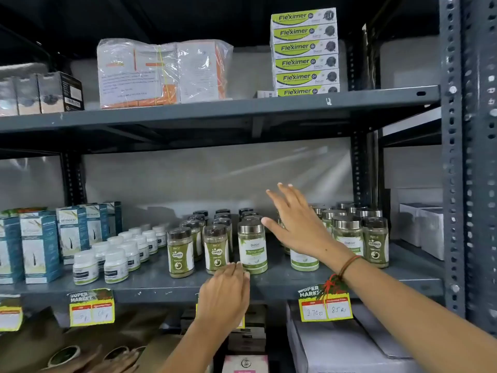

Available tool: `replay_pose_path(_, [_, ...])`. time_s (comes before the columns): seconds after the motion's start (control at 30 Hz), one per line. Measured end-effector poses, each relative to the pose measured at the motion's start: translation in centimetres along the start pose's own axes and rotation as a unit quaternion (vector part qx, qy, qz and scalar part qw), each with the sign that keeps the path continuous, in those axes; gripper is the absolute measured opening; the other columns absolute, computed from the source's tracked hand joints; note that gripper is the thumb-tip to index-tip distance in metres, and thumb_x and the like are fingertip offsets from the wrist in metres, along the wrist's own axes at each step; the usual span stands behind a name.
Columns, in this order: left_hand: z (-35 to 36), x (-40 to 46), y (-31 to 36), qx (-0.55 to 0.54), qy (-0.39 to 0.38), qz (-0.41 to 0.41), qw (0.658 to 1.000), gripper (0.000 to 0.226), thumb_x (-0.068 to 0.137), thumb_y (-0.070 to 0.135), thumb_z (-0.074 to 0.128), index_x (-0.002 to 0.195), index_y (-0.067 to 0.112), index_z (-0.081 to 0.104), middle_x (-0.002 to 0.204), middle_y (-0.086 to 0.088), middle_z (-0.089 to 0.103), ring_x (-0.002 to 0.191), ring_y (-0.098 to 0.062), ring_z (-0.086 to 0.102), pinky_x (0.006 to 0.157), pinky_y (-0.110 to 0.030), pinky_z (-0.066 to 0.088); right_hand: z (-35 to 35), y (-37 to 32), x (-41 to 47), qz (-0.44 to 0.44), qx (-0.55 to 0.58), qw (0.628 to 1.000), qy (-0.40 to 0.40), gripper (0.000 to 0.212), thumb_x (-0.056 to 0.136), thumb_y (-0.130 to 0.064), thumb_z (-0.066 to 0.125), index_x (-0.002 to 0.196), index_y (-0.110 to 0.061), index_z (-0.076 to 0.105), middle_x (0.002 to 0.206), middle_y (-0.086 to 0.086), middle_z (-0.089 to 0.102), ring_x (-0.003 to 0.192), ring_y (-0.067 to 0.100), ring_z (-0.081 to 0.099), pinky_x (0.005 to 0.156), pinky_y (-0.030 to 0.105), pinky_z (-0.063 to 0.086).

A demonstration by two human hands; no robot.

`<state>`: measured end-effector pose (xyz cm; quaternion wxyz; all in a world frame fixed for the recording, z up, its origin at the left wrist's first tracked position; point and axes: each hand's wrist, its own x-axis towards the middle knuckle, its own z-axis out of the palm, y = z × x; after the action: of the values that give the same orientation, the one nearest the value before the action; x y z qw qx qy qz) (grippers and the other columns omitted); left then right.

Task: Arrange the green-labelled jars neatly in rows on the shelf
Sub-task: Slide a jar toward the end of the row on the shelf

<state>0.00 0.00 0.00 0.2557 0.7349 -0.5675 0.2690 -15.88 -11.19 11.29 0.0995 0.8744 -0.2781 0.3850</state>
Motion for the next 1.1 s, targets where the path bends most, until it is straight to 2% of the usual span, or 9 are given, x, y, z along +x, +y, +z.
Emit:
replay_pose_path(0.07, [0.6, -0.1, 0.0, -0.001, -0.011, -0.002, 1.0, 0.049, 0.095, 0.043, 0.019, 0.12, 0.021, 0.055, 0.116, 0.007, 0.065, 0.107, -0.011, 0.058, 0.076, -0.031, 0.052, 1.0, -0.3, 0.5, -0.007, -0.005, 0.999, -0.033, 0.069, 0.096, -0.057, 0.038, 0.154, -0.024, 0.021, 0.164, 0.005, 0.009, 0.15, 0.023, 0.001, 0.115, 0.052, 0.022])
replay_pose_path(0.17, [1.7, -0.1, -0.2, 0.012, -0.011, 0.008, 1.0, 0.052, 0.094, 0.044, 0.018, 0.116, 0.019, 0.059, 0.116, 0.004, 0.068, 0.108, -0.011, 0.059, 0.082, -0.031, 0.051, 2.6, -0.7, 1.1, -0.007, 0.007, 0.997, -0.079, 0.068, 0.093, -0.058, 0.043, 0.152, -0.025, 0.028, 0.162, 0.004, 0.017, 0.149, 0.023, 0.009, 0.115, 0.048, 0.024])
replay_pose_path(0.4, [3.2, 0.1, -0.1, -0.005, 0.005, 0.0, 1.0, 0.061, 0.095, 0.043, 0.012, 0.128, 0.014, 0.054, 0.133, -0.002, 0.059, 0.125, -0.012, 0.05, 0.107, -0.029, 0.038, 4.4, -1.0, 3.4, 0.017, 0.007, 0.991, -0.136, 0.08, 0.084, -0.071, 0.046, 0.148, -0.023, 0.038, 0.148, 0.007, 0.047, 0.133, 0.029, 0.046, 0.104, 0.047, 0.043])
replay_pose_path(0.6, [3.2, -0.2, 0.1, -0.013, 0.013, -0.014, 1.0, 0.055, 0.096, 0.041, 0.023, 0.122, 0.011, 0.061, 0.125, -0.006, 0.065, 0.119, -0.016, 0.056, 0.104, -0.033, 0.042, 4.7, -0.9, 4.7, 0.042, 0.029, 0.986, -0.157, 0.077, 0.074, -0.076, 0.052, 0.13, -0.024, 0.06, 0.126, 0.005, 0.065, 0.113, 0.03, 0.061, 0.093, 0.044, 0.051])
replay_pose_path(0.7, [3.1, -0.4, 0.1, -0.01, 0.015, -0.014, 1.0, 0.052, 0.096, 0.039, 0.027, 0.12, 0.01, 0.063, 0.122, -0.006, 0.067, 0.117, -0.017, 0.058, 0.103, -0.034, 0.043, 4.3, -1.0, 4.7, 0.045, 0.05, 0.988, -0.141, 0.058, 0.068, -0.073, 0.06, 0.098, -0.025, 0.068, 0.094, -0.001, 0.07, 0.089, 0.027, 0.064, 0.082, 0.04, 0.054])
replay_pose_path(0.73, [3.0, -0.4, 0.1, -0.009, 0.014, -0.014, 1.0, 0.051, 0.096, 0.038, 0.027, 0.119, 0.01, 0.063, 0.122, -0.006, 0.067, 0.117, -0.017, 0.058, 0.103, -0.034, 0.043, 4.1, -1.1, 4.7, 0.047, 0.056, 0.989, -0.131, 0.059, 0.064, -0.073, 0.061, 0.093, -0.022, 0.067, 0.087, -0.002, 0.069, 0.084, 0.025, 0.064, 0.078, 0.039, 0.054])
replay_pose_path(0.97, [2.7, -0.5, 0.1, -0.001, 0.007, -0.016, 1.0, 0.05, 0.097, 0.038, 0.027, 0.12, 0.011, 0.063, 0.122, -0.007, 0.067, 0.117, -0.018, 0.058, 0.103, -0.035, 0.043, 1.7, -1.5, 3.4, 0.038, 0.028, 0.996, -0.078, 0.069, 0.056, -0.076, 0.062, 0.096, -0.021, 0.071, 0.082, -0.007, 0.07, 0.075, 0.016, 0.064, 0.071, 0.037, 0.056])
replay_pose_path(1.03, [2.7, -0.6, 0.2, -0.003, 0.009, -0.018, 1.0, 0.047, 0.097, 0.036, 0.031, 0.117, 0.01, 0.064, 0.119, -0.008, 0.068, 0.114, -0.019, 0.06, 0.101, -0.035, 0.044, 0.4, -1.0, 2.6, 0.046, 0.038, 0.995, -0.074, 0.07, 0.056, -0.077, 0.062, 0.096, -0.02, 0.071, 0.084, -0.006, 0.072, 0.077, 0.015, 0.066, 0.072, 0.037, 0.057])
replay_pose_path(1.1, [2.6, -0.7, 0.3, -0.006, 0.013, -0.019, 1.0, 0.045, 0.096, 0.035, 0.033, 0.113, 0.009, 0.066, 0.115, -0.008, 0.07, 0.111, -0.02, 0.062, 0.099, -0.036, 0.046, -1.2, -0.1, 1.6, 0.059, 0.056, 0.994, -0.077, 0.068, 0.057, -0.075, 0.064, 0.097, -0.021, 0.072, 0.093, -0.009, 0.073, 0.087, 0.013, 0.067, 0.077, 0.034, 0.055])
